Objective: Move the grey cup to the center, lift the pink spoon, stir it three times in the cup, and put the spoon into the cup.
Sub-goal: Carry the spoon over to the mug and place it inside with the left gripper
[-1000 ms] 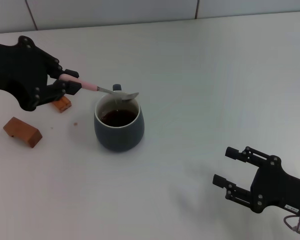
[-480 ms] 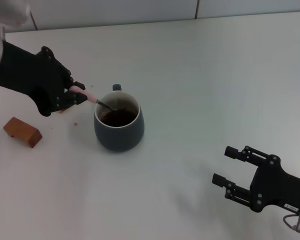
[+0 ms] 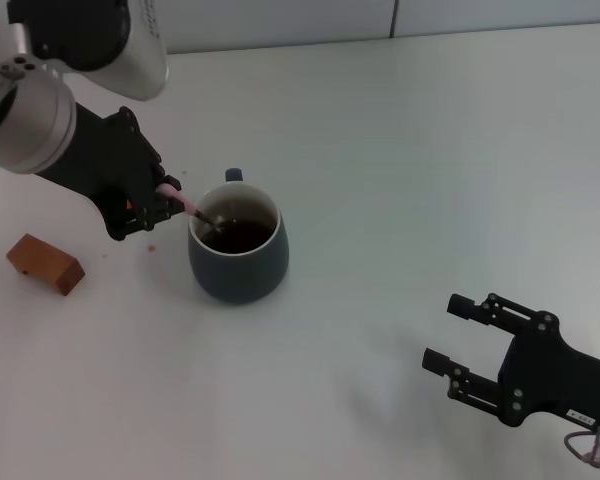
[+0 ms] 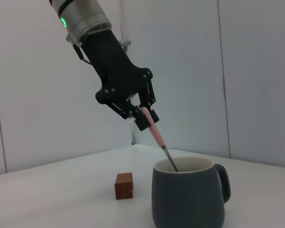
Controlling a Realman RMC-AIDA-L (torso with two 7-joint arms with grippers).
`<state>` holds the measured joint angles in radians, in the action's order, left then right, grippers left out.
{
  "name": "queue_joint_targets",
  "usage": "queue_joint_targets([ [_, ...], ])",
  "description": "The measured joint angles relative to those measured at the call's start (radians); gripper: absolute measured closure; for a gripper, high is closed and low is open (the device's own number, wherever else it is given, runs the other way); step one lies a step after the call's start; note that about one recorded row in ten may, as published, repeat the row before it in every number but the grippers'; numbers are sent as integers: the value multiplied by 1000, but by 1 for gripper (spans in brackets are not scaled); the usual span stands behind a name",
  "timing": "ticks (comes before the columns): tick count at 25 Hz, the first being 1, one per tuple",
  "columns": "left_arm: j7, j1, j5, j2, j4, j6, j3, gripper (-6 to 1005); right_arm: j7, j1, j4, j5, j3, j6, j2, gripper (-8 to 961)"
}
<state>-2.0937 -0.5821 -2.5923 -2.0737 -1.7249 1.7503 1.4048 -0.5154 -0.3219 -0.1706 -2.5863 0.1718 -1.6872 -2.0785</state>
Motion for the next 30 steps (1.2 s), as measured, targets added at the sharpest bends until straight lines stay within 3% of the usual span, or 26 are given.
queue_joint_targets([
  [15,-39,-8,0,-5,-11,-23,115,864,0,1,4,0,0,0,0,257],
  [27,-62,-21,-72,-4,-2,-47,115,863,-2,1,6,0,0,0,0,257],
  [30,-66,-19,-46,-3,-8,8,107,863,-5,2,6,0,0,0,0,257],
])
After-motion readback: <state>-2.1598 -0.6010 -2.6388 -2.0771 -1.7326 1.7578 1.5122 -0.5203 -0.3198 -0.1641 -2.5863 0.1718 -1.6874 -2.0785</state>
